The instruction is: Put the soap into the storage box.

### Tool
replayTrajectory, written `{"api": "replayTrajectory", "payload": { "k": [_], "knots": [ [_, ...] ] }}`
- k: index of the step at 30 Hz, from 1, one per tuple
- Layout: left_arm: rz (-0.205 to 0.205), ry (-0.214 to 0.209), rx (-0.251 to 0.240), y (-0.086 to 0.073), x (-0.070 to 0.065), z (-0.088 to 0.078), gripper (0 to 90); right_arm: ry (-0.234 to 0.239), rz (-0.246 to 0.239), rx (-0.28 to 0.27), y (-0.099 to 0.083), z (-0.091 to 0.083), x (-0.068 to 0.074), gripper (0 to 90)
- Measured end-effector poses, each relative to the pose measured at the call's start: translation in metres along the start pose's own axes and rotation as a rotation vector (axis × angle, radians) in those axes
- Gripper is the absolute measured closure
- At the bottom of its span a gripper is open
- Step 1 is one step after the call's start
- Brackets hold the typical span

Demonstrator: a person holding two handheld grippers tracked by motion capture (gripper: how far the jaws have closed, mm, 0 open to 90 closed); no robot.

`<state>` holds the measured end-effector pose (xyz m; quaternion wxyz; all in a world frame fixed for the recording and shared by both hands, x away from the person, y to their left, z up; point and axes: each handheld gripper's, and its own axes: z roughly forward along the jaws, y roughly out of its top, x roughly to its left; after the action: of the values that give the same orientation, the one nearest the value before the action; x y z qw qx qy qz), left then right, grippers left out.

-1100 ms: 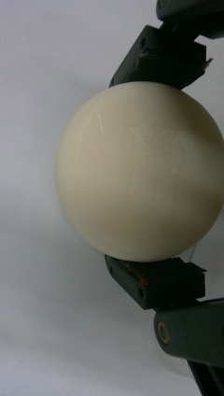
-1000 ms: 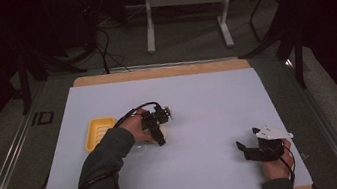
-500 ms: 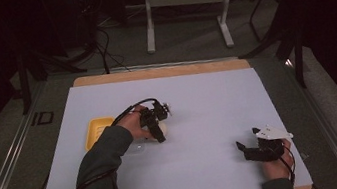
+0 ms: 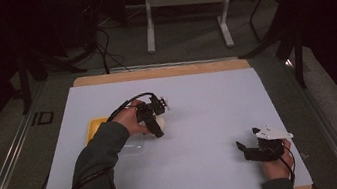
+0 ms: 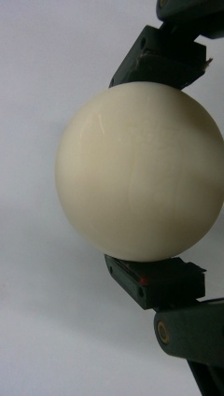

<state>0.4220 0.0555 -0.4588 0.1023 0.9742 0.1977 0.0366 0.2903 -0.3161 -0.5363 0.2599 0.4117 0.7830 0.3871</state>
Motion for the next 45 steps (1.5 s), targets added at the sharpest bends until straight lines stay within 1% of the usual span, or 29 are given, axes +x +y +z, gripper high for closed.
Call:
{"api": "replayTrajectory", "payload": {
  "k": [7, 11, 14, 15, 16, 20, 23, 26, 30, 39, 41, 45],
  "knots": [
    [-0.017, 0.011, -0.008, -0.006, 0.004, -0.011, 23.2, -0.001, 0.000, -0.001, 0.000, 0.000, 0.000, 17.0],
    [-0.016, 0.021, -0.007, -0.009, 0.007, -0.016, 23.2, -0.001, 0.000, 0.000, 0.000, 0.000, 0.000, 17.0],
    [-0.028, 0.024, -0.012, -0.012, 0.008, -0.019, 23.2, -0.002, 0.000, -0.001, 0.000, 0.000, 0.000, 17.0],
    [-0.024, 0.026, -0.006, -0.013, 0.009, -0.021, 23.2, -0.002, 0.000, -0.001, 0.000, 0.000, 0.000, 17.0],
    [-0.034, 0.027, -0.011, -0.014, 0.009, -0.022, 23.2, -0.002, 0.000, -0.001, 0.000, 0.000, 0.000, 17.0],
    [-0.034, 0.030, -0.009, -0.016, 0.010, -0.025, 23.2, -0.002, -0.001, -0.002, 0.000, 0.000, 0.000, 17.0],
    [-0.040, 0.032, -0.019, -0.018, 0.012, -0.028, 23.2, -0.003, -0.001, -0.003, 0.000, 0.000, 0.000, 17.0],
    [-0.047, 0.034, -0.017, -0.020, 0.013, -0.029, 23.2, -0.003, -0.001, -0.004, 0.000, 0.000, 0.000, 17.0],
    [-0.047, 0.038, -0.010, -0.023, 0.014, -0.032, 23.2, -0.003, -0.001, -0.005, 0.000, 0.000, 0.000, 17.0],
    [-0.070, 0.045, -0.012, -0.032, 0.018, -0.037, 23.2, -0.003, 0.000, -0.006, 0.000, 0.000, 0.000, 17.0],
    [-0.065, 0.046, -0.008, -0.033, 0.018, -0.038, 23.2, -0.004, 0.001, -0.007, 0.000, 0.000, 0.000, 17.0],
    [-0.069, 0.050, -0.012, -0.036, 0.019, -0.039, 23.2, -0.004, 0.000, -0.008, 0.000, 0.000, 0.000, 17.0]
  ]
}}
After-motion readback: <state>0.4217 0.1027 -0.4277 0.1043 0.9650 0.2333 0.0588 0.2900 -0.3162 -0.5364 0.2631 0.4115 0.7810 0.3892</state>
